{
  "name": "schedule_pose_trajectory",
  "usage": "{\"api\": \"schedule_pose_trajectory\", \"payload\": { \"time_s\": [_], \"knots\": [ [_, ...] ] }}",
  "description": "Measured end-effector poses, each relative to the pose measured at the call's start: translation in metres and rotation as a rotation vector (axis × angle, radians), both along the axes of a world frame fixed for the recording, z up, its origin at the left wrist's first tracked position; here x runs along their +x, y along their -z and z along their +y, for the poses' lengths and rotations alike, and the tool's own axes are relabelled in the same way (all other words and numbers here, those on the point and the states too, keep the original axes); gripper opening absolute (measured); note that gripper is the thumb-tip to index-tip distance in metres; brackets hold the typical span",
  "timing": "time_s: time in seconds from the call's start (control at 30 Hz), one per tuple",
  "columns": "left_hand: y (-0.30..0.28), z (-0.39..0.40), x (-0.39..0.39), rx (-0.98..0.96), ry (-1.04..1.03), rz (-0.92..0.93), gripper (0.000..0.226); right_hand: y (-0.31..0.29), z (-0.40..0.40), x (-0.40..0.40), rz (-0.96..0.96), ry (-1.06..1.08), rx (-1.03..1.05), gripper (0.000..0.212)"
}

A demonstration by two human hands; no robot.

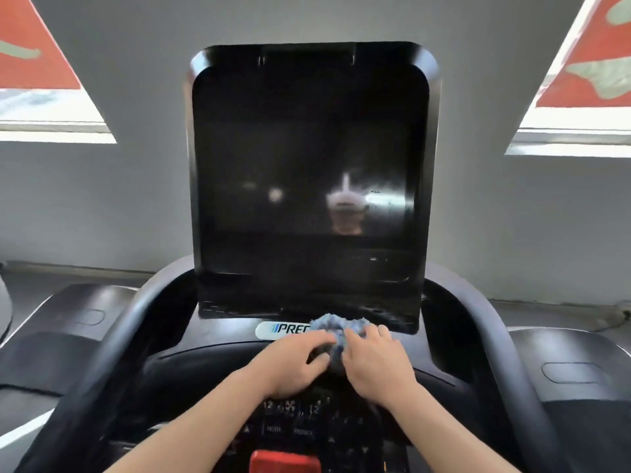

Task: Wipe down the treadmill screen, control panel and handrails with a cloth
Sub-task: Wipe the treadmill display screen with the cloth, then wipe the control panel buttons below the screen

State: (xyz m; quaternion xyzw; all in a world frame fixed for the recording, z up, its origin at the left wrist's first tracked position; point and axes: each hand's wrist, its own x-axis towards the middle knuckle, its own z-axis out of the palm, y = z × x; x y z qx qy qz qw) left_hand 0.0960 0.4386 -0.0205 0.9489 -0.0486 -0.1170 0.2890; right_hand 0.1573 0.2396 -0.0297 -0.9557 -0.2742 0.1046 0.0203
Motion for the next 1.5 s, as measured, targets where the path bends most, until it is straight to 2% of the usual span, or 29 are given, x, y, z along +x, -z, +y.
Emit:
{"api": "schedule_pose_trajectory", "payload": {
  "time_s": [0.03,0.13,0.17,0.3,0.4,0.57,0.67,0.73,0.8,0.87,0.93,1.1,1.2,1.33,1.4,1.5],
  "knots": [
    [0.000,0.017,-0.016,0.037,-0.074,-0.007,0.040,0.000,0.006,0.002,-0.027,0.009,-0.040,0.054],
    [0.005,0.065,-0.067,0.127,-0.285,-0.027,0.036,-0.003,0.029,0.003,-0.152,-0.001,-0.015,0.022],
    [0.006,0.077,-0.081,0.136,-0.338,-0.045,0.036,-0.001,0.039,0.002,-0.157,-0.039,0.011,0.019],
    [0.012,0.103,-0.113,0.051,-0.464,-0.029,0.031,0.004,0.085,-0.013,-0.078,-0.193,0.173,0.021],
    [0.017,0.109,-0.117,-0.088,-0.508,0.042,0.022,0.008,0.092,-0.022,-0.042,-0.199,0.239,0.023],
    [0.018,0.119,-0.115,-0.188,-0.432,0.072,0.022,0.016,0.059,-0.013,-0.047,0.048,0.287,0.013],
    [0.012,0.125,-0.109,-0.152,-0.341,0.145,0.029,0.017,0.046,-0.010,-0.029,0.228,0.329,0.017],
    [0.007,0.122,-0.101,-0.090,-0.244,0.178,0.040,0.003,0.038,-0.007,0.095,0.504,0.578,0.014],
    [0.000,0.113,-0.095,-0.042,-0.125,0.183,0.041,-0.014,0.018,-0.008,0.155,0.753,0.883,0.009],
    [-0.003,0.102,-0.090,-0.010,-0.013,0.171,0.040,-0.029,-0.007,-0.022,0.136,0.883,1.136,0.011],
    [-0.005,0.086,-0.086,0.011,0.107,0.143,0.048,-0.044,-0.024,-0.047,0.072,0.936,1.254,0.013],
    [0.005,0.046,-0.083,0.190,0.371,0.020,0.063,-0.049,-0.038,-0.130,-0.206,0.867,0.973,0.009],
    [0.012,0.038,-0.083,0.259,0.388,-0.013,0.065,-0.004,-0.034,-0.167,-0.217,0.768,0.778,0.019],
    [0.008,0.043,-0.080,0.248,0.417,-0.035,0.064,0.059,-0.019,-0.189,-0.311,0.531,0.497,0.038],
    [0.008,0.041,-0.080,0.251,0.409,-0.035,0.065,0.071,-0.017,-0.184,-0.314,0.509,0.450,0.054],
    [0.014,0.037,-0.082,0.283,0.379,-0.041,0.066,0.071,-0.014,-0.165,-0.351,0.530,0.476,0.058]
  ]
}}
